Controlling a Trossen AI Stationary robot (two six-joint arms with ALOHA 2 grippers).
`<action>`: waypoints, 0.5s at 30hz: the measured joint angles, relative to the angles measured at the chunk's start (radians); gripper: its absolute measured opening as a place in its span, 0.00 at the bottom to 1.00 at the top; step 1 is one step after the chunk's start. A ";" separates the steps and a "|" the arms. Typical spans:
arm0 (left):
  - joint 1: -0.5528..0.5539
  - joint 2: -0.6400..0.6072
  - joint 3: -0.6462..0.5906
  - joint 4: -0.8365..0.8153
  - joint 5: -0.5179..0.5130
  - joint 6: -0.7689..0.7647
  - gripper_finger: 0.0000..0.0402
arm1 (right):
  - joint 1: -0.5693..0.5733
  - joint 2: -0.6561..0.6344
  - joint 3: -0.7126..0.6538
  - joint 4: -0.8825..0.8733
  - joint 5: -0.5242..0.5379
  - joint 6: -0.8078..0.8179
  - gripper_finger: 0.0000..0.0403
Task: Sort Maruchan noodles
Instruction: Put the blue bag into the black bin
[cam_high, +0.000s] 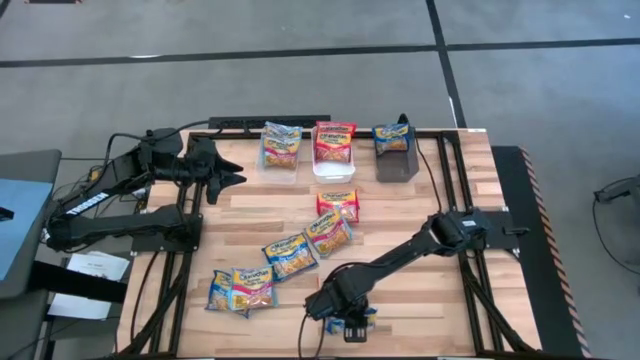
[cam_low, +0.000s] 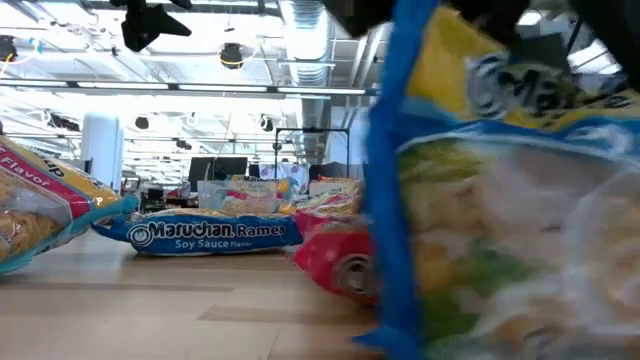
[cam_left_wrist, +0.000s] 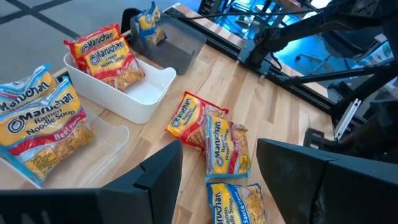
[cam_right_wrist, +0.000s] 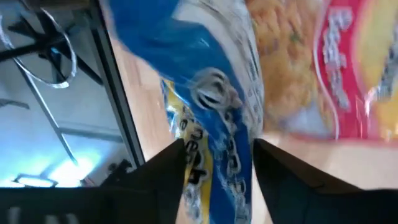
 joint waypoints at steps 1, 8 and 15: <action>0.000 0.000 0.000 0.000 0.000 0.000 0.48 | 0.000 0.000 0.001 -0.006 -0.002 0.006 0.49; 0.000 0.000 0.000 0.002 0.000 0.000 0.48 | -0.001 0.000 0.003 -0.011 -0.004 0.010 0.18; 0.000 0.000 0.000 0.003 0.000 0.000 0.48 | -0.010 -0.001 0.003 -0.060 -0.002 0.009 0.03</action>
